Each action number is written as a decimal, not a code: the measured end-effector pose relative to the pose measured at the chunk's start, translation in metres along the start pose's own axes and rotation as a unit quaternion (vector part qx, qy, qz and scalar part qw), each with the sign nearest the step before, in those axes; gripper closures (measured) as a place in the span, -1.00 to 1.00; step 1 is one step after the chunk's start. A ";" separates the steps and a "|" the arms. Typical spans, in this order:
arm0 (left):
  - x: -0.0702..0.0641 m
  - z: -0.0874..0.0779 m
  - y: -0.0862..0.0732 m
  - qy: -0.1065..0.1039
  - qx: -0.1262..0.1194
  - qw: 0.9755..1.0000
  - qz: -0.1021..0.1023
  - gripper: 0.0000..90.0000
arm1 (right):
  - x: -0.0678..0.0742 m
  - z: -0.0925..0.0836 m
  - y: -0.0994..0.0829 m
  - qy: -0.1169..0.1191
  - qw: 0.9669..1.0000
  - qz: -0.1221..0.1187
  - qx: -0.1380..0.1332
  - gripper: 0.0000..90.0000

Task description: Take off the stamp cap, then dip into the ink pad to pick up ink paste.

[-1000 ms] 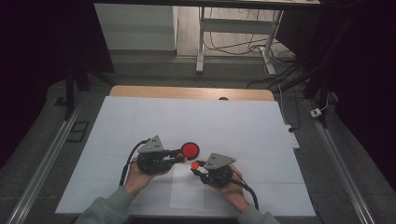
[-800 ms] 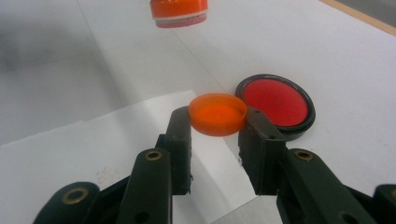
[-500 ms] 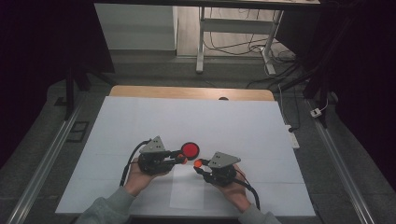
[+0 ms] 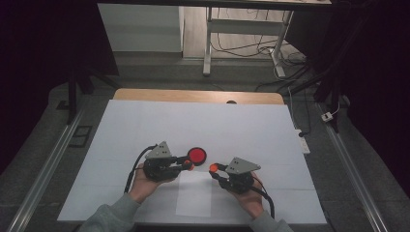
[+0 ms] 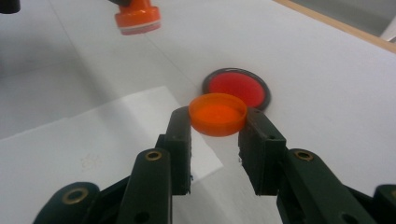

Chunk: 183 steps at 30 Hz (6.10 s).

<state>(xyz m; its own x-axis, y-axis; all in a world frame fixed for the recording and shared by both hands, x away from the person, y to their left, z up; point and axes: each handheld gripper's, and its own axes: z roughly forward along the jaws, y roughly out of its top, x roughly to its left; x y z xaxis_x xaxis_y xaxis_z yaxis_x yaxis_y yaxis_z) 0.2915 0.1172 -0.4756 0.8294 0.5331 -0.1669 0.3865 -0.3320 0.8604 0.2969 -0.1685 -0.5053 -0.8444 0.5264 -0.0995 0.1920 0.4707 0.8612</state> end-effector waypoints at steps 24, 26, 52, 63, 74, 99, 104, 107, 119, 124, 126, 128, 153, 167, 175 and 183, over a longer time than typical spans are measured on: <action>0.001 0.003 0.000 -0.002 0.007 1.000 0.001 0.62 | -0.026 -0.053 -0.027 -0.065 0.997 0.033 -0.006 0.44; 0.002 0.003 0.000 -0.002 0.008 1.000 0.001 0.61 | -0.030 -0.059 -0.029 -0.073 0.997 0.035 -0.006 0.44; 0.005 0.003 -0.001 0.006 0.010 1.000 0.002 0.61 | -0.057 -0.107 -0.059 -0.138 0.988 0.068 -0.006 0.44; 0.006 0.002 -0.001 0.008 0.007 1.000 -0.001 0.61 | -0.057 -0.105 -0.058 -0.133 0.989 0.062 -0.003 0.44; 0.009 0.001 -0.001 0.014 0.006 1.000 -0.004 0.61 | -0.058 -0.105 -0.057 -0.133 0.989 0.062 -0.005 0.44; 0.022 0.023 0.008 0.034 0.035 0.999 0.005 0.61 | -0.058 -0.104 -0.057 -0.132 0.989 0.063 -0.003 0.44; 0.028 0.028 0.018 0.043 0.037 0.998 0.009 0.61 | -0.059 -0.104 -0.057 -0.132 0.989 0.065 -0.005 0.44; 0.032 0.031 0.021 0.054 0.038 0.998 0.012 0.61 | -0.059 -0.105 -0.058 -0.133 0.989 0.067 -0.004 0.44; 0.048 0.051 0.015 0.058 0.052 0.997 0.000 0.61 | -0.058 -0.103 -0.058 -0.136 0.988 0.069 -0.001 0.44; 0.051 0.057 0.014 0.061 0.055 0.997 0.002 0.61 | -0.058 -0.102 -0.059 -0.137 0.988 0.069 0.003 0.44; 0.052 0.059 0.014 0.064 0.056 0.996 0.000 0.61 | -0.058 -0.102 -0.059 -0.137 0.988 0.069 0.003 0.44; 0.054 0.061 0.014 0.064 0.055 0.996 -0.003 0.61 | -0.058 -0.101 -0.058 -0.137 0.988 0.069 0.003 0.44; 0.052 0.081 0.009 0.075 0.084 0.994 0.009 0.61 | -0.058 -0.102 -0.059 -0.135 0.989 0.067 0.003 0.44; 0.051 0.085 0.007 0.079 0.091 0.993 0.013 0.61 | -0.058 -0.103 -0.059 -0.135 0.989 0.067 0.002 0.44; 0.049 0.087 0.007 0.086 0.098 0.991 0.021 0.62 | -0.057 -0.103 -0.059 -0.135 0.989 0.068 0.002 0.44; 0.048 0.089 0.007 0.092 0.102 0.990 0.034 0.62 | -0.057 -0.102 -0.059 -0.135 0.988 0.069 0.005 0.44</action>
<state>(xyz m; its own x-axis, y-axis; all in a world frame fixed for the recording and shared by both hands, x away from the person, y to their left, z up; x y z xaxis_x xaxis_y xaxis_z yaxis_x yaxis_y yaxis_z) 0.3694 0.0711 -0.5203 0.7762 0.6305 -0.0061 0.4214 -0.5115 0.7488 0.2830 -0.2985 -0.4996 -0.6460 0.7551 -0.1118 0.3021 0.3874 0.8710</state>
